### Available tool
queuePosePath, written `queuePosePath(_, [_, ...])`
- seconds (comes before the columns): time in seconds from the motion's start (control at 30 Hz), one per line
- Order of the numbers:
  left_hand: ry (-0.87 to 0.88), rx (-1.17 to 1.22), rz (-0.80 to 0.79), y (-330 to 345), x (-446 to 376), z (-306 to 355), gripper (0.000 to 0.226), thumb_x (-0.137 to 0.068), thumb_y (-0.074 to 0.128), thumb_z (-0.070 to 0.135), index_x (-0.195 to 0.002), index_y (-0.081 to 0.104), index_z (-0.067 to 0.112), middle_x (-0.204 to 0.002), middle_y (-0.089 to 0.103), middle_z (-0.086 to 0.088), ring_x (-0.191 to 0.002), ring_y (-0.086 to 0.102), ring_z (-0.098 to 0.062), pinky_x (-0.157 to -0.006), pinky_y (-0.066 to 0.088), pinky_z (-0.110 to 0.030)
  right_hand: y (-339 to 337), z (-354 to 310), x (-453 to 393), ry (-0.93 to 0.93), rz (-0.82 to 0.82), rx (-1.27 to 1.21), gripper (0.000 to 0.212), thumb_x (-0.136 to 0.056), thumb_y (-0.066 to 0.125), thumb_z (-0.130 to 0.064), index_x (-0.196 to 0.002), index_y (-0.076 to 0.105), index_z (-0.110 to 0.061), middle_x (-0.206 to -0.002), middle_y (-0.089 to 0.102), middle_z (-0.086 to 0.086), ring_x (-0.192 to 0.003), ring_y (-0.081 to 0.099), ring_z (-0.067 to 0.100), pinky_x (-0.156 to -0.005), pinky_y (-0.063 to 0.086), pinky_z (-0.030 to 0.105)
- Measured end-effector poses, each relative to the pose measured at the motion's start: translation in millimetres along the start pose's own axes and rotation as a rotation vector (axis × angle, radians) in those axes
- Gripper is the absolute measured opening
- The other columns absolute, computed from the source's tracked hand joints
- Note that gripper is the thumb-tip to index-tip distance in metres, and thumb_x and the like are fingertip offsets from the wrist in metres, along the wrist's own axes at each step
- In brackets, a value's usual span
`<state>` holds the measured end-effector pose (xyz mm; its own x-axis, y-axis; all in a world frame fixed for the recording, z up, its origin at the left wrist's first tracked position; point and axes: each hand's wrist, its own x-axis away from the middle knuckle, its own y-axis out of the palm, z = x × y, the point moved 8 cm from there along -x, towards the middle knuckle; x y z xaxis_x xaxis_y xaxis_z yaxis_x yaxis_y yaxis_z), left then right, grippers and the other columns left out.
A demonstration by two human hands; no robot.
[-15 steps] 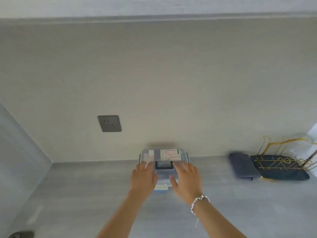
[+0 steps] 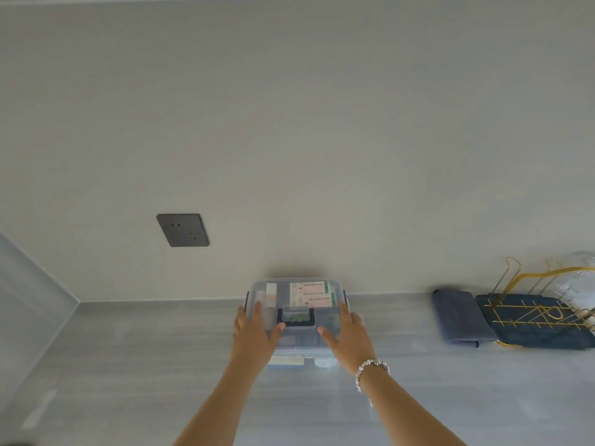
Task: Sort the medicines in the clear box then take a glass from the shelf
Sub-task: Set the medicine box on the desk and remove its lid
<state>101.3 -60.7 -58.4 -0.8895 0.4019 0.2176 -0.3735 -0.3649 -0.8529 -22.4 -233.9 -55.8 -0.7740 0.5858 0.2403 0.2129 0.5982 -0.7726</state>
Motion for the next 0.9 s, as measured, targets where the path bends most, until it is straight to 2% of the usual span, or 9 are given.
queuePosePath(0.13, [-0.030, 0.036, -0.038, 1, -5, -5, 0.082, -0.084, 0.050, 0.059, -0.148, 0.008, 0.028, -0.153, 0.010, -0.020, -0.137, 0.021, -0.042, -0.108, 0.030, -0.049, 2, 2, -4, 0.003, -0.015, -0.116, 0.086, -0.084, 0.058, -0.045, -0.147, 0.005, -0.020, -0.144, 0.030, 0.014, -0.128, 0.042, 0.030, -0.102, 0.044, 0.040])
queuePosePath(0.27, [-0.043, 0.040, -0.047, -2, -5, -5, 0.085, -0.081, 0.054, 0.060, -0.147, 0.010, 0.030, -0.146, 0.022, -0.019, -0.130, 0.031, -0.040, -0.105, 0.036, -0.048, 1, 2, -3, 0.025, 0.009, -0.053, 0.086, -0.083, 0.057, -0.047, -0.147, 0.004, -0.024, -0.139, 0.037, 0.014, -0.122, 0.047, 0.029, -0.099, 0.046, 0.040])
queuePosePath(0.53, [-0.073, 0.181, -0.002, 5, 60, -30, 0.090, -0.077, 0.060, 0.060, -0.147, 0.012, 0.032, -0.148, 0.022, -0.014, -0.136, 0.026, -0.034, -0.107, 0.037, -0.046, 11, 15, 54, 0.010, 0.045, -0.075, 0.086, -0.080, 0.061, -0.048, -0.147, 0.012, -0.023, -0.141, 0.040, 0.009, -0.129, 0.039, 0.026, -0.102, 0.042, 0.037])
queuePosePath(0.7, [-0.015, 0.127, -0.025, 12, 122, -47, 0.086, -0.077, 0.056, 0.063, -0.146, 0.011, 0.035, -0.149, 0.022, -0.012, -0.137, 0.027, -0.031, -0.102, 0.041, -0.044, 21, 33, 122, 0.016, 0.094, -0.089, 0.087, -0.079, 0.062, -0.049, -0.146, 0.014, -0.022, -0.138, 0.043, 0.008, -0.126, 0.041, 0.022, -0.096, 0.044, 0.033])
queuePosePath(0.9, [0.013, 0.111, -0.062, 18, 178, -64, 0.086, -0.077, 0.055, 0.064, -0.146, 0.012, 0.035, -0.150, 0.022, -0.014, -0.137, 0.027, -0.034, -0.101, 0.043, -0.047, 35, 42, 185, 0.062, 0.116, -0.115, 0.086, -0.078, 0.064, -0.045, -0.146, 0.016, -0.022, -0.141, 0.040, 0.007, -0.129, 0.039, 0.024, -0.100, 0.042, 0.036])
